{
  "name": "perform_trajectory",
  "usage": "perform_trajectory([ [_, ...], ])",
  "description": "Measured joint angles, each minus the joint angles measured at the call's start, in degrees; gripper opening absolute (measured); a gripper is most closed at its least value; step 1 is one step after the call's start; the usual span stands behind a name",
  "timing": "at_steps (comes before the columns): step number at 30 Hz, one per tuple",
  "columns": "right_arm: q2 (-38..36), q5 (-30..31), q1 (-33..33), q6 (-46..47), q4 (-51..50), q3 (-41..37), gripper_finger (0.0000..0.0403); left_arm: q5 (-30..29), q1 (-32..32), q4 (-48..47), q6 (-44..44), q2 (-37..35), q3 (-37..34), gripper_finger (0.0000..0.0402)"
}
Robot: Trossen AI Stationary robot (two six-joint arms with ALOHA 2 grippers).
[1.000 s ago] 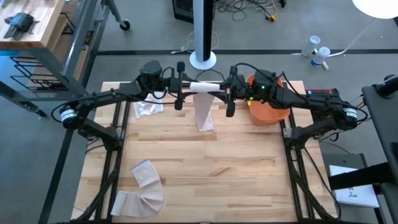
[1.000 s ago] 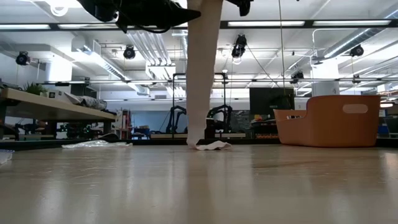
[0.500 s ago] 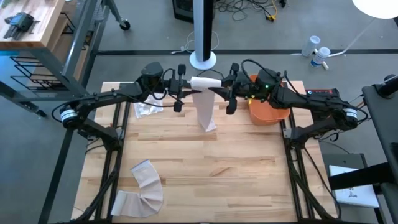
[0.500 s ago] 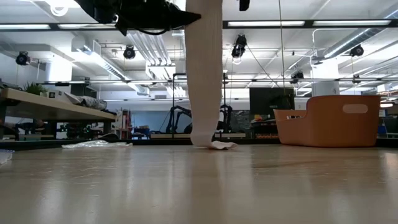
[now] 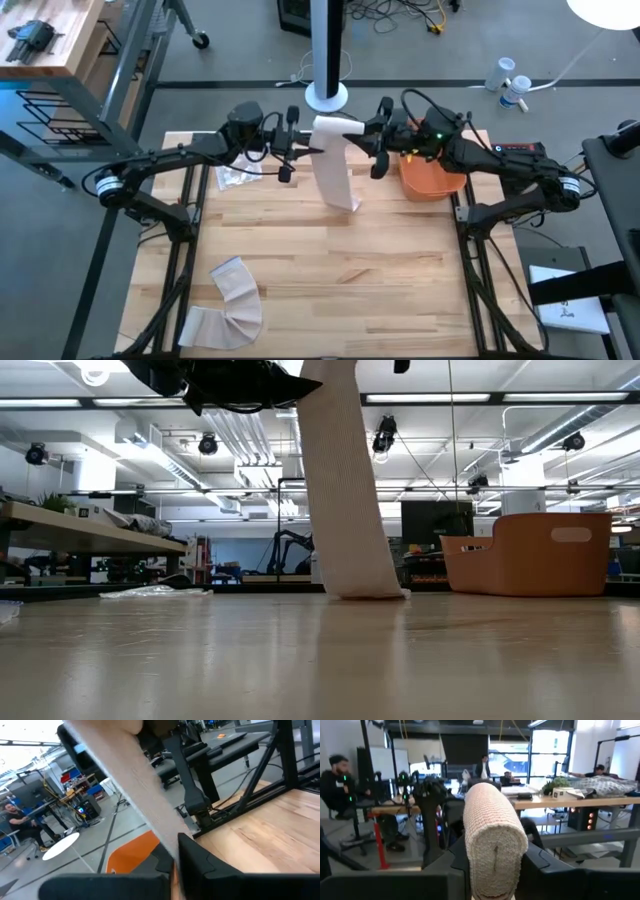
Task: Roll bandage
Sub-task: Roll the center brown bandage
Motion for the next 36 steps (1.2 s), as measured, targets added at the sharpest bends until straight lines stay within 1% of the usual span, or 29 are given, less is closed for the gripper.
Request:
perform_trajectory([
  [4,0.0,0.2,0.0,-3.0,-1.1,0.3,0.0082,-0.2,-0.1,-0.9,1.8,0.0,0.3,0.0040],
  [6,0.0,0.2,-0.1,-5.4,-2.1,0.3,0.0085,-0.3,0.0,-0.6,1.7,-0.1,0.7,0.0067],
  [9,0.1,-0.2,0.0,-11.6,-3.1,0.2,0.0086,-0.4,0.0,-1.5,0.5,-0.4,2.1,0.0113],
  [12,0.1,-0.2,0.0,-19.2,-4.3,0.2,0.0082,-0.4,0.0,-7.3,-0.2,-0.4,5.6,0.0163],
  [17,0.1,-0.2,0.0,-29.7,-4.3,0.2,0.0081,-0.3,0.0,-25.4,5.7,0.1,14.4,0.0237],
  [19,0.1,-0.3,0.0,-33.1,-4.5,0.2,0.0083,-0.3,0.0,-27.6,6.3,0.4,16.4,0.0261],
  [21,0.1,-0.2,0.0,-36.3,-4.4,0.2,0.0083,0.1,0.3,-27.3,6.1,0.5,17.3,0.0280],
  [24,0.1,-0.2,0.0,-39.9,-4.4,0.2,0.0083,1.5,1.0,-24.4,4.6,0.5,17.6,0.0300],
  [28,0.1,-0.3,0.3,-42.8,-4.4,0.2,0.0084,1.8,1.7,-19.0,-1.1,0.8,17.0,0.0314],
  [30,0.1,-0.3,0.3,-44.9,-4.4,0.2,0.0084,3.4,1.8,-17.3,-4.7,1.4,17.0,0.0316],
  [34,0.5,-0.3,0.3,-50.7,-4.4,0.2,0.0084,12.2,1.8,-16.9,-12.4,3.0,17.9,0.0311],
  [36,0.8,-0.5,0.3,-53.6,-4.5,0.2,0.0084,15.3,1.8,-17.0,-15.3,3.7,18.3,0.0307],
])
